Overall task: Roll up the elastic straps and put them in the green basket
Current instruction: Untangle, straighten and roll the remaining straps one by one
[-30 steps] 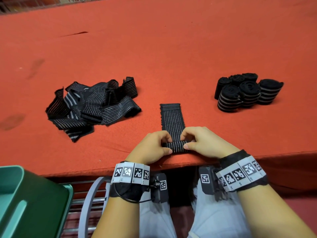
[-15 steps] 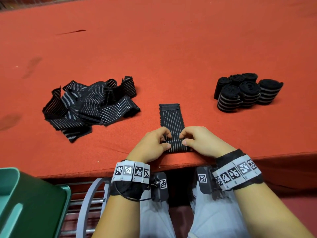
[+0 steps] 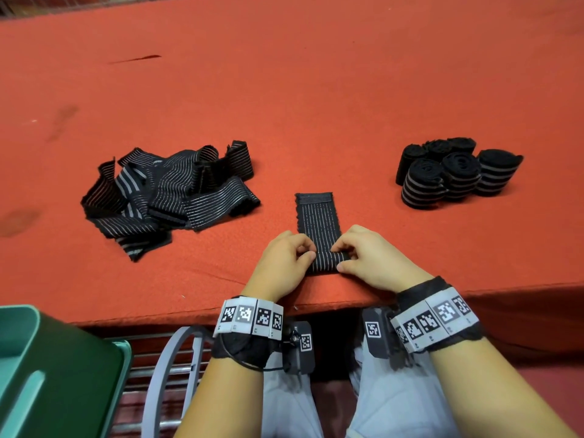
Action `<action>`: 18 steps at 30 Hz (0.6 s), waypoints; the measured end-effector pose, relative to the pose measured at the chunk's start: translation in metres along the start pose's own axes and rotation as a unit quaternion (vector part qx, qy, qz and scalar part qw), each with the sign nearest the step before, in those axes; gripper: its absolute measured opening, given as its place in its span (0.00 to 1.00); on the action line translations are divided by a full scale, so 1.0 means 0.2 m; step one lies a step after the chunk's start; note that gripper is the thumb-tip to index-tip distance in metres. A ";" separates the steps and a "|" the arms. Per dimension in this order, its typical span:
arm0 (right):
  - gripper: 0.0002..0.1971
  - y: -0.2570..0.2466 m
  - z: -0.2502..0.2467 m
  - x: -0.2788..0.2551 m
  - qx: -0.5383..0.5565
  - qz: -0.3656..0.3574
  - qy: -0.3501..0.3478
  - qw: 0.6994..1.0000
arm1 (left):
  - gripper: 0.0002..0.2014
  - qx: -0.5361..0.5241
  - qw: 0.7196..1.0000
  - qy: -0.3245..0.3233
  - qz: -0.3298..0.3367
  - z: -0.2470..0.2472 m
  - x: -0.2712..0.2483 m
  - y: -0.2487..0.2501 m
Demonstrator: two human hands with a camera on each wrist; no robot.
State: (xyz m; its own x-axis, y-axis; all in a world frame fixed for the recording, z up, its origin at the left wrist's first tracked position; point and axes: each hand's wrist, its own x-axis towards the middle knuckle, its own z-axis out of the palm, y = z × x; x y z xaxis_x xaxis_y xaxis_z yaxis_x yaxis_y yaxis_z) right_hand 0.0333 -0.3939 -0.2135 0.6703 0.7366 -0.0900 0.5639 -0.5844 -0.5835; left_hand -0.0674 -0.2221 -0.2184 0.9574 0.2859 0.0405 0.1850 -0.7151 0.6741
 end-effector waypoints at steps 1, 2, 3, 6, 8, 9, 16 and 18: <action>0.15 0.00 0.00 0.00 -0.006 0.000 0.002 1.000 | 0.06 -0.003 1.000 -0.006 0.003 -0.01 0.00 0.00; 0.15 0.00 0.00 0.00 -0.012 -0.001 0.004 1.000 | 0.11 -0.004 1.000 -0.017 0.001 -0.01 -0.01 -0.01; 0.16 0.00 0.00 0.00 -0.019 -0.003 0.004 1.000 | 0.15 -0.002 1.000 -0.028 -0.003 -0.01 -0.01 -0.01; 0.21 -0.02 0.01 0.00 -0.033 -0.011 -0.004 0.999 | 0.18 0.020 0.999 -0.029 -0.003 -0.01 -0.01 -0.01; 0.22 -0.02 0.01 -0.01 -0.030 -0.017 0.001 0.999 | 0.17 0.030 0.999 -0.029 -0.001 -0.01 -0.01 -0.01; 0.21 -0.02 0.01 -0.01 -0.025 -0.017 0.008 1.000 | 0.16 0.030 0.999 -0.033 -0.002 -0.01 -0.01 -0.01; 0.16 -0.01 -0.02 -0.04 0.009 -0.013 -0.009 1.000 | 0.14 -0.005 0.997 -0.078 -0.014 -0.04 -0.04 0.01; 0.16 -0.01 -0.04 -0.05 0.018 -0.002 -0.028 0.999 | 0.13 -0.012 0.995 -0.101 -0.021 -0.06 -0.04 0.02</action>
State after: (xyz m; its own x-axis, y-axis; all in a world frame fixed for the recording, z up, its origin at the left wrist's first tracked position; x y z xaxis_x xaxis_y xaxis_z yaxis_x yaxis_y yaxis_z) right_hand 0.0296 -0.4019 -0.2051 0.6397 0.7571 -0.1324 0.5475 -0.5698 -0.6128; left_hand -0.0779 -0.2199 -0.2069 0.9744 0.1798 -0.1352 0.2229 -0.6898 0.6888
